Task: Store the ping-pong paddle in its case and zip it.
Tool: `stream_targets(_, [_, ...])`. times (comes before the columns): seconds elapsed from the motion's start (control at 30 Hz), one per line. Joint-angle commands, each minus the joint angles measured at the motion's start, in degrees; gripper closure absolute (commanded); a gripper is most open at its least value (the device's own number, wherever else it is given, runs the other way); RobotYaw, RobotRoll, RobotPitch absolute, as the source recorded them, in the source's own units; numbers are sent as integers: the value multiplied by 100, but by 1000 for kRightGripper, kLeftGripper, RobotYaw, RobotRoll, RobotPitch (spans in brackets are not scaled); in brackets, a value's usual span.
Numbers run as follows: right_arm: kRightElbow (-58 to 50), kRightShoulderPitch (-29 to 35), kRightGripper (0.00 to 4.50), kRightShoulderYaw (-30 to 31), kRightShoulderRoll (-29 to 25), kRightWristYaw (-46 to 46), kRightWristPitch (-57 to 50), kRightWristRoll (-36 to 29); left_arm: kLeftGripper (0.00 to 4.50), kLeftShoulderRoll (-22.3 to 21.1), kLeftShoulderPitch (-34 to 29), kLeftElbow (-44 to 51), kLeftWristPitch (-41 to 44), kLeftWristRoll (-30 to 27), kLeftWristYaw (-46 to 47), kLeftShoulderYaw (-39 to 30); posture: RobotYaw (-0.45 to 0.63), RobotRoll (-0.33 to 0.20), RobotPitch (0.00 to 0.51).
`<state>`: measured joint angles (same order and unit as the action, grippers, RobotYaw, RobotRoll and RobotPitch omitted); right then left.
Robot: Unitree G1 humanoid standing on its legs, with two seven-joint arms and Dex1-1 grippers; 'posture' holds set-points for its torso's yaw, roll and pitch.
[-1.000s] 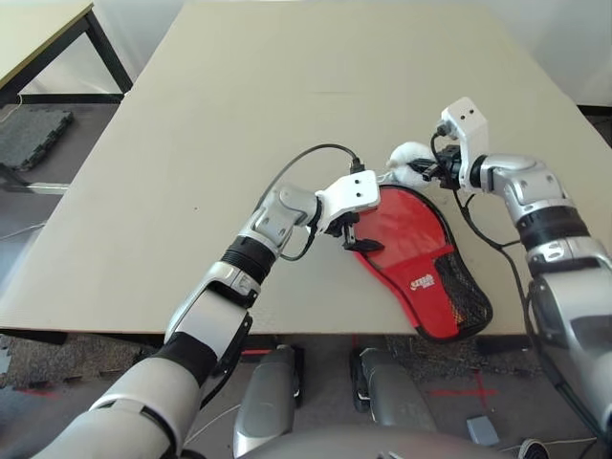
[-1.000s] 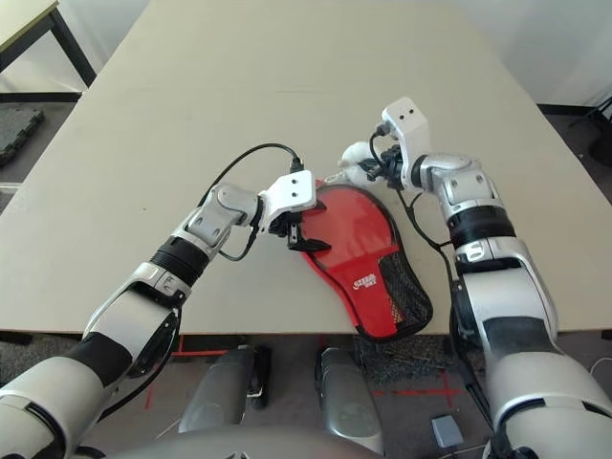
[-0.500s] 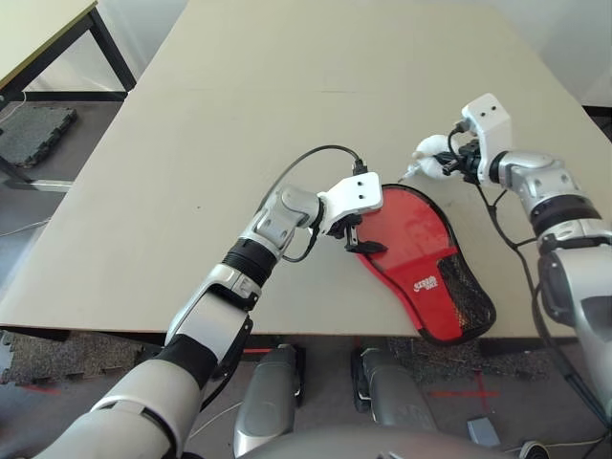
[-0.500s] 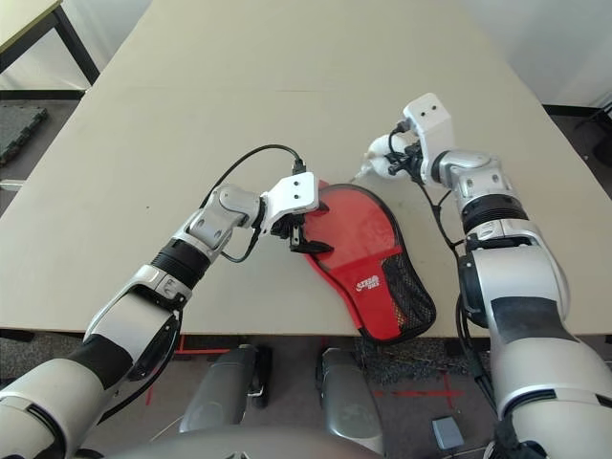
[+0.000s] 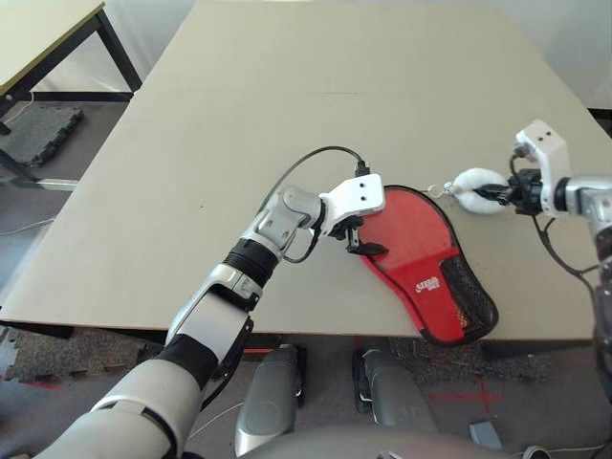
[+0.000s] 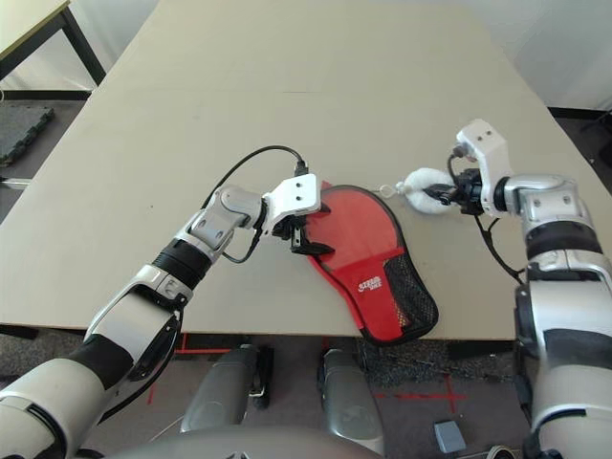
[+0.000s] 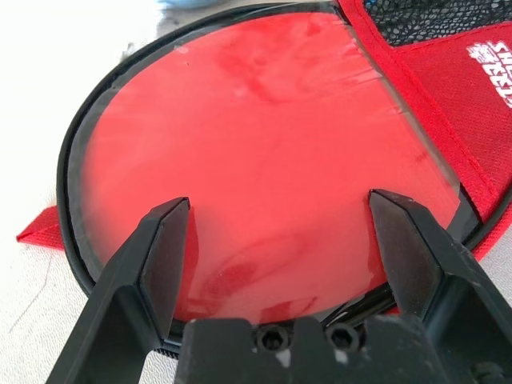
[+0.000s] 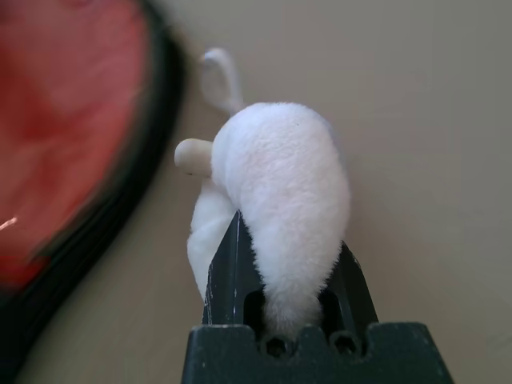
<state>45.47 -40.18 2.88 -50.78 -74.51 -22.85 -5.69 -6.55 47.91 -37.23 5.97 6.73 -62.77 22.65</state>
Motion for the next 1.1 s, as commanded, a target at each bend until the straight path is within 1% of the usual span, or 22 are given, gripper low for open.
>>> stream_targets(0.03, [-843,399,4249,1,-275,-472,-626,-229,0,7,-190,-346,81,219,-55,312,-30,0,152])
stream_targets(0.13, [-1343,676,4249,17,-456,-645,-938,-327,0,14,-179,-371,70,217,-49,308,-32,0,152])
stream_targets(0.3, [-1825,992,4250,98,-690,-964,-1239,-457,0,48,-152,-424,47,221,-25,305,-34,0,152])
stream_targets(0.43, [-2144,1300,4250,324,-983,-1473,-1453,-540,0,76,-153,-443,33,231,-11,313,-33,0,153])
stream_targets(0.57, [-2380,1475,4250,495,-1244,-1775,-1692,-681,0,82,-160,-439,27,234,-18,315,-31,0,153])
stream_targets(0.7, [-2536,1836,4250,1022,-1764,-1799,-1351,-713,0,86,-153,-449,22,235,-7,310,-32,0,153])
stream_targets(0.83, [-2477,2027,4251,1438,-2100,-1799,-1046,-630,0,90,-152,-452,18,233,-6,308,-35,0,154])
stream_targets(0.97, [-2280,2100,4252,1719,-2264,-1799,-761,-494,0,107,-145,-447,25,228,-4,311,-36,0,155])
stream_targets(1.1, [-1779,1966,4255,1812,-2209,-1726,-300,87,0,120,-146,-441,29,221,2,311,-35,0,154])
